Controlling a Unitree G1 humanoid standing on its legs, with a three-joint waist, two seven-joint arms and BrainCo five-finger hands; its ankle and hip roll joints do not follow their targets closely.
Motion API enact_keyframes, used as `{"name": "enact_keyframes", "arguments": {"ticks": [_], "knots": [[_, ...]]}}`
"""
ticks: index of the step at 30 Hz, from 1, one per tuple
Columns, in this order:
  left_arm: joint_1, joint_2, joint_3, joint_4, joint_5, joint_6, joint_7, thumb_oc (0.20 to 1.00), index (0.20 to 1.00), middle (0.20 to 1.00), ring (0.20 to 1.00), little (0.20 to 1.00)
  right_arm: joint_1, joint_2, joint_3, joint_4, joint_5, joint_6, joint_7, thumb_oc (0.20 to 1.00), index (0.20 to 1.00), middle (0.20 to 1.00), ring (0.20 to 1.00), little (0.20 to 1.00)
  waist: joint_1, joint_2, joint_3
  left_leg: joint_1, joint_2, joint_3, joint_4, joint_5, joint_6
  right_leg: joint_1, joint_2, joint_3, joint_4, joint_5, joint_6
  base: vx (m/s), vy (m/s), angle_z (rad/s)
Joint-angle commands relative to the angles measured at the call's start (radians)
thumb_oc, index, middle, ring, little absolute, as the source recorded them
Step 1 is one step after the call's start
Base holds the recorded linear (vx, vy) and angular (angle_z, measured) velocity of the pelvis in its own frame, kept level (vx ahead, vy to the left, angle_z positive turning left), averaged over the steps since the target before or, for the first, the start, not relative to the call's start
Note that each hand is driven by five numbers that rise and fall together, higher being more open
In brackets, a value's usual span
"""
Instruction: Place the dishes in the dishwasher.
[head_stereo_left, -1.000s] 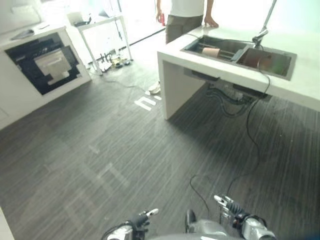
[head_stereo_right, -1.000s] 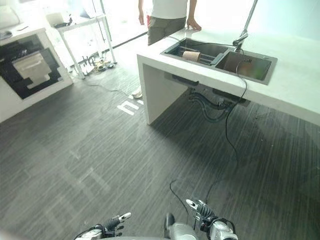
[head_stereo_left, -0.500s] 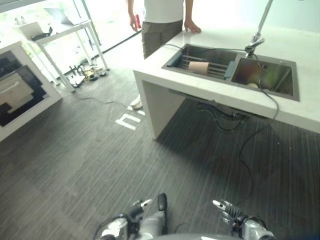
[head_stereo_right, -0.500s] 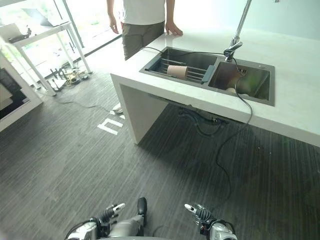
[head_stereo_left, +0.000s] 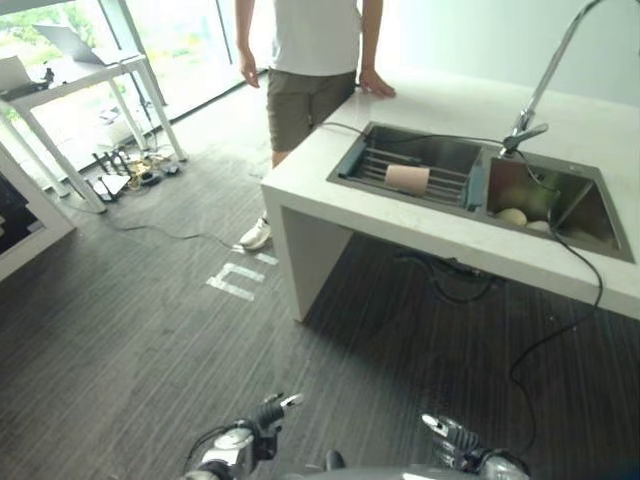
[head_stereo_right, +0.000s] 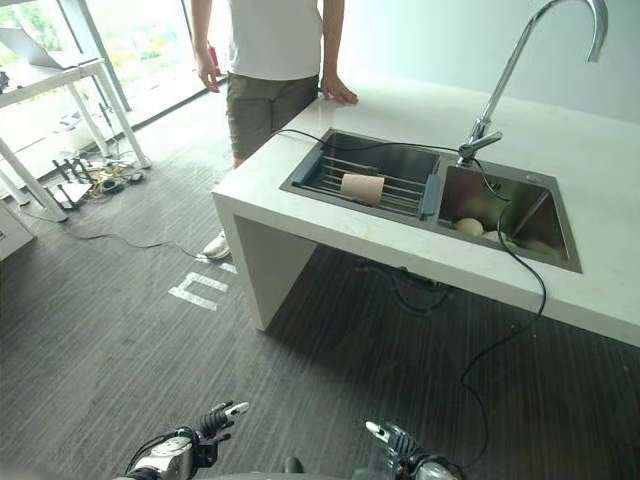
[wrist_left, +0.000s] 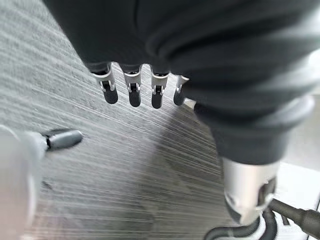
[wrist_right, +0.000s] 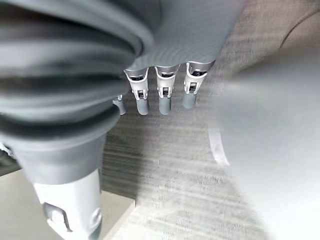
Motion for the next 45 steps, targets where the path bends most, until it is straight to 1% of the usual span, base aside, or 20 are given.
{"name": "enact_keyframes", "arguments": {"ticks": [1, 2, 3, 4, 9, 11, 12, 14, 16, 18, 20, 23, 24, 25, 26, 27, 32, 42, 43, 45], "knots": [[-0.028, -0.011, 0.029, 0.026, 0.033, 0.004, -0.015, 1.0, 1.0, 1.0, 1.0, 1.0, -0.013, -0.016, 0.014, 0.009, 0.031, -0.026, -0.005, 1.0, 1.0, 1.0, 1.0, 1.0, -0.036, 0.008, -0.007, 0.006, 0.027, 0.004, 0.0, -0.036, -0.112, 0.04, 0.055, -0.102, -0.587, 0.233, -0.052, 0.25, -0.123, -0.27], [-0.028, -0.011, 0.029, 0.025, 0.035, 0.005, -0.016, 1.0, 1.0, 1.0, 1.0, 1.0, -0.013, -0.017, 0.014, 0.009, 0.031, -0.027, -0.003, 1.0, 1.0, 1.0, 1.0, 1.0, -0.039, 0.004, -0.005, 0.013, 0.024, 0.006, 0.0, -0.043, -0.114, 0.033, 0.043, -0.106, -0.637, 0.249, -0.048, 0.24, -0.128, -0.04], [-0.027, -0.01, 0.029, 0.024, 0.037, 0.006, -0.017, 1.0, 1.0, 1.0, 1.0, 1.0, -0.013, -0.02, 0.014, 0.007, 0.03, -0.028, -0.001, 1.0, 1.0, 1.0, 1.0, 1.0, -0.045, 0.0, 0.0, 0.031, 0.021, 0.008, 0.0, -0.06, -0.116, 0.021, 0.021, -0.109, -0.708, 0.288, -0.038, 0.31, -0.156, 0.01], [-0.018, -0.009, 0.032, 0.024, 0.029, 0.006, -0.016, 1.0, 1.0, 1.0, 1.0, 1.0, -0.016, -0.018, 0.001, -0.001, 0.009, -0.019, 0.002, 1.0, 1.0, 1.0, 1.0, 1.0, -0.061, -0.006, 0.01, 0.079, 0.017, 0.009, 0.0, -0.122, -0.113, -0.047, -0.036, -0.083, -0.78, 0.392, -0.003, 0.28, -0.138, -0.02], [-0.002, -0.008, 0.028, 0.019, 0.034, -0.004, -0.016, 1.0, 1.0, 1.0, 1.0, 1.0, -0.013, -0.013, -0.002, -0.005, 0.018, -0.002, -0.004, 1.0, 1.0, 1.0, 1.0, 1.0, -0.06, -0.005, 0.0, 0.1, 0.03, 0.022, 0.0, -0.132, -0.117, -0.016, -0.023, -0.088, -0.797, 0.346, -0.008, 0.23, -0.16, -0.15], [0.0, -0.01, 0.029, 0.024, 0.025, 0.002, -0.009, 1.0, 1.0, 1.0, 1.0, 1.0, -0.008, -0.009, 0.003, 0.005, 0.03, 0.001, -0.014, 1.0, 1.0, 1.0, 1.0, 1.0, -0.062, -0.011, -0.012, 0.114, 0.04, 0.03, 0.0, -0.128, -0.12, 0.022, -0.001, -0.086, -0.827, 0.327, -0.022, 0.29, -0.22, 0.08], [-0.002, -0.02, 0.033, 0.033, 0.028, 0.003, -0.011, 1.0, 1.0, 1.0, 1.0, 1.0, -0.006, -0.012, 0.008, 0.016, 0.043, 0.0, -0.018, 1.0, 1.0, 1.0, 1.0, 1.0, -0.063, -0.016, -0.029, 0.128, 0.046, 0.031, 0.005, -0.132, -0.129, 0.065, 0.017, -0.082, -0.877, 0.32, -0.037, 0.29, -0.216, 0.2], [-0.002, -0.026, 0.033, 0.035, 0.032, 0.0, -0.01, 1.0, 1.0, 1.0, 1.0, 1.0, -0.006, -0.015, 0.007, 0.02, 0.038, -0.002, -0.02, 1.0, 1.0, 1.0, 1.0, 1.0, -0.065, -0.018, -0.039, 0.134, 0.051, 0.035, 0.014, -0.137, -0.136, 0.084, 0.026, -0.075, -0.903, 0.317, -0.046, 0.27, -0.19, 0.02], [-0.003, -0.046, 0.034, 0.033, 0.024, -0.007, 0.008, 1.0, 1.0, 1.0, 1.0, 1.0, -0.01, -0.029, -0.003, 0.024, 0.027, 0.01, -0.029, 1.0, 1.0, 1.0, 1.0, 1.0, -0.073, -0.022, -0.061, 0.131, 0.066, 0.053, 0.081, -0.164, -0.157, 0.121, 0.048, -0.058, -0.941, 0.304, -0.074, 0.31, -0.232, -0.25], [-0.003, -0.05, 0.041, 0.036, 0.021, -0.02, 0.002, 1.0, 1.0, 1.0, 1.0, 1.0, -0.009, -0.041, 0.0, 0.023, 0.011, 0.014, -0.018, 1.0, 1.0, 1.0, 1.0, 1.0, -0.071, -0.024, -0.063, 0.089, 0.076, 0.043, 0.201, -0.118, -0.18, 0.138, 0.064, -0.045, -0.952, 0.292, -0.096, 0.16, -0.153, -0.26], [-0.002, -0.053, 0.039, 0.024, 0.016, -0.029, 0.004, 1.0, 1.0, 1.0, 1.0, 1.0, -0.009, -0.055, 0.006, 0.013, -0.023, 0.021, -0.014, 1.0, 1.0, 1.0, 1.0, 1.0, -0.052, -0.027, -0.053, -0.006, 0.088, -0.007, 0.33, -0.033, -0.202, 0.168, 0.082, -0.016, -0.97, 0.282, -0.118, 0.14, -0.097, -0.17], [0.005, -0.054, 0.042, 0.011, 0.011, -0.045, -0.001, 1.0, 1.0, 1.0, 1.0, 1.0, -0.023, -0.063, 0.02, 0.026, -0.041, 0.027, -0.012, 1.0, 1.0, 1.0, 1.0, 1.0, -0.014, -0.033, -0.036, -0.079, 0.072, -0.091, 0.252, -0.019, -0.186, 0.198, 0.094, 0.044, -0.97, 0.269, -0.117, 0.14, 0.074, -0.51], [0.01, -0.056, 0.033, 0.004, 0.029, -0.062, -0.01, 1.0, 1.0, 1.0, 1.0, 1.0, -0.03, -0.068, 0.021, 0.034, -0.04, 0.022, -0.011, 1.0, 1.0, 1.0, 1.0, 1.0, 0.008, -0.03, -0.014, -0.131, 0.075, -0.133, 0.195, 0.018, -0.198, 0.222, 0.102, 0.078, -0.97, 0.254, -0.115, 0.1, 0.161, -0.69], [0.011, -0.056, 0.03, 0.003, 0.032, -0.065, -0.01, 1.0, 1.0, 1.0, 1.0, 1.0, -0.032, -0.069, 0.022, 0.035, -0.038, 0.023, -0.011, 1.0, 1.0, 1.0, 1.0, 1.0, 0.012, -0.028, -0.009, -0.141, 0.075, -0.141, 0.184, 0.026, -0.201, 0.227, 0.104, 0.084, -0.97, 0.251, -0.115, 0.09, 0.269, -0.58], [0.013, -0.063, 0.012, -0.01, 0.04, -0.07, -0.004, 1.0, 1.0, 1.0, 1.0, 1.0, -0.036, -0.071, 0.023, 0.036, -0.027, 0.026, -0.017, 1.0, 1.0, 1.0, 1.0, 1.0, 0.027, -0.024, 0.01, -0.196, 0.076, -0.167, 0.163, 0.057, -0.212, 0.242, 0.104, 0.103, -0.97, 0.24, -0.113, 0.07, 0.329, -0.34], [0.006, -0.067, 0.003, -0.016, 0.038, -0.047, -0.003, 1.0, 1.0, 1.0, 1.0, 1.0, -0.036, -0.064, 0.014, 0.044, -0.022, 0.025, -0.029, 1.0, 1.0, 1.0, 1.0, 1.0, 0.023, -0.019, 0.005, -0.159, 0.083, -0.133, 0.103, 0.034, -0.203, 0.238, 0.088, 0.073, -0.97, 0.234, -0.103, 0.08, 0.367, -0.21], [0.002, -0.07, -0.007, 0.013, 0.066, -0.028, 0.009, 1.0, 1.0, 1.0, 1.0, 1.0, 0.003, -0.037, -0.01, 0.071, -0.001, 0.036, -0.029, 1.0, 1.0, 1.0, 1.0, 1.0, 0.014, -0.014, -0.021, -0.053, 0.076, -0.115, 0.004, 0.012, -0.186, 0.241, 0.061, 0.011, -0.97, 0.239, -0.084, 0.09, 0.196, -0.1], [0.021, -0.037, 0.02, 0.03, 0.032, -0.011, 0.004, 1.0, 1.0, 1.0, 1.0, 1.0, 0.047, -0.015, -0.033, 0.089, -0.041, 0.035, -0.037, 1.0, 1.0, 1.0, 1.0, 1.0, -0.002, -0.02, -0.043, -0.019, 0.071, -0.034, 0.0, -0.039, -0.156, 0.231, 0.017, -0.02, -0.953, 0.25, -0.05, 0.06, 0.064, -0.09], [0.023, -0.037, 0.026, 0.03, 0.022, 0.004, -0.001, 1.0, 1.0, 1.0, 1.0, 1.0, 0.047, -0.015, -0.035, 0.087, -0.042, 0.036, -0.038, 1.0, 1.0, 1.0, 1.0, 1.0, -0.001, -0.02, -0.043, -0.017, 0.072, -0.025, 0.0, -0.042, -0.154, 0.231, 0.015, -0.021, -0.953, 0.25, -0.048, 0.05, 0.003, -0.33], [0.034, -0.041, 0.045, 0.039, -0.023, 0.141, 0.014, 1.0, 1.0, 1.0, 1.0, 1.0, 0.044, -0.017, -0.045, 0.08, -0.034, 0.043, -0.045, 1.0, 1.0, 1.0, 1.0, 1.0, 0.002, -0.018, -0.045, -0.012, 0.073, -0.014, 0.0, -0.047, -0.151, 0.234, 0.011, -0.023, -0.955, 0.251, -0.046, 0.06, -0.001, -0.28]]}}
